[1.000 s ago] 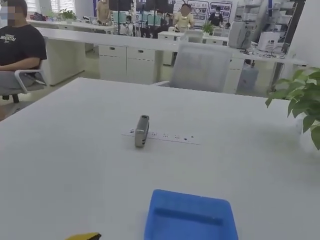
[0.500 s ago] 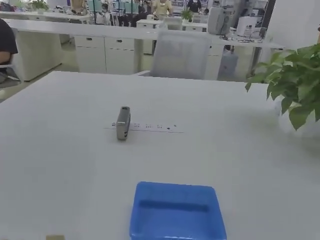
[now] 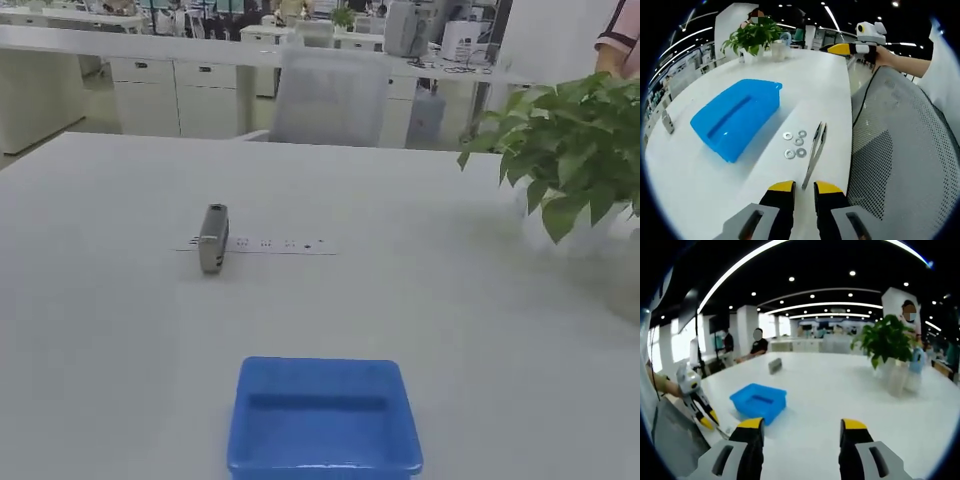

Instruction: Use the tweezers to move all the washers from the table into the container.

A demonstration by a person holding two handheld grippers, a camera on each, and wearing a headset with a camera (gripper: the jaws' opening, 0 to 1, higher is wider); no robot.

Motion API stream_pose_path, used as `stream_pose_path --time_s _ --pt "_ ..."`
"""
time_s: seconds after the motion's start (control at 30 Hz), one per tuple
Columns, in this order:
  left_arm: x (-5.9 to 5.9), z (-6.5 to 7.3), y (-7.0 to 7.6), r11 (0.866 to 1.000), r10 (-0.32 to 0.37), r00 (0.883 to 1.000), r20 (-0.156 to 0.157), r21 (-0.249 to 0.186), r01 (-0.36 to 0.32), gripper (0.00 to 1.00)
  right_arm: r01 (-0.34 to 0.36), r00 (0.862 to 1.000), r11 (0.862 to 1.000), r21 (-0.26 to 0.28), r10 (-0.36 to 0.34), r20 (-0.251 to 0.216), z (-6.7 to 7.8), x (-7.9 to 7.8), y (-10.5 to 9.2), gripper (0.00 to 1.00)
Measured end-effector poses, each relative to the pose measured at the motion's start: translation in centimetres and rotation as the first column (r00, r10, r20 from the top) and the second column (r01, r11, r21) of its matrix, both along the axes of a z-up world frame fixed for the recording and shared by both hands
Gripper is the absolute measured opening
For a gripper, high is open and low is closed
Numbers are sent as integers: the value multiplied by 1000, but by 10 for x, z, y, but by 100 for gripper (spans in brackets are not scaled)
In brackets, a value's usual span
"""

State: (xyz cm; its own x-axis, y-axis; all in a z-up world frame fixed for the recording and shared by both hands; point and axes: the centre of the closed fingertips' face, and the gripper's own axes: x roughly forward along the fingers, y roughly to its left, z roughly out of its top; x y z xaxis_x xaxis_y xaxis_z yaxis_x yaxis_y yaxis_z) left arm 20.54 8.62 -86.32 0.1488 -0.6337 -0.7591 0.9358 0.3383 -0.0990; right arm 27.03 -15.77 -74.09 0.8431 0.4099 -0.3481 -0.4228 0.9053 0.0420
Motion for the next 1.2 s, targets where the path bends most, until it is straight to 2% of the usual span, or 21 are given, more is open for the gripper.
stream_pose_path --time_s 0.03,0.07,0.1,0.23,0.27,0.37,0.5,0.7,0.8,0.9,1.07,1.2 --pt "3 3 -3 1000 -17 999 33 -20 17 9 0 1000 1000 -1 0 -1 0 0 0 58" --pt "0 2 -1 1000 -9 1000 10 -5 9 8 0 1000 1000 -2 0 -3 0 0 0 58" --pt "0 2 -1 1000 -14 1000 12 -5 14 7 0 1000 1000 -2 0 -4 0 0 0 58" --pt "1 2 -4 997 -76 995 57 22 75 0 -2 1000 1000 -6 2 -12 -2 -1 1 57" --pt "-1 2 -5 996 -85 995 50 22 84 0 -3 1000 1000 -7 2 -13 -2 -1 1 57" --pt "-3 3 -7 992 -122 991 63 36 120 0 -8 1000 1000 -15 7 -17 -3 -2 2 57" --pt "-3 8 -8 990 -139 988 71 30 137 0 -8 1000 1000 -21 7 -18 -3 -2 2 56" --pt "-3 34 -12 990 -142 985 94 -11 143 0 -12 1000 1000 -24 12 -19 -3 -2 3 55" --pt "-1 52 -16 989 -129 984 120 -50 136 0 -16 1000 1000 -26 16 -19 -3 -2 3 55" --pt "-2 65 -18 988 -129 982 137 -65 138 0 -20 1000 999 -26 19 -21 -3 -3 4 54" --pt "-4 78 -22 986 -139 978 156 -71 151 0 -23 1000 999 -30 23 -21 -3 -3 4 54" --pt "-5 83 -23 985 -151 975 164 -60 163 0 -21 1000 999 -32 20 -17 -2 -3 3 53"
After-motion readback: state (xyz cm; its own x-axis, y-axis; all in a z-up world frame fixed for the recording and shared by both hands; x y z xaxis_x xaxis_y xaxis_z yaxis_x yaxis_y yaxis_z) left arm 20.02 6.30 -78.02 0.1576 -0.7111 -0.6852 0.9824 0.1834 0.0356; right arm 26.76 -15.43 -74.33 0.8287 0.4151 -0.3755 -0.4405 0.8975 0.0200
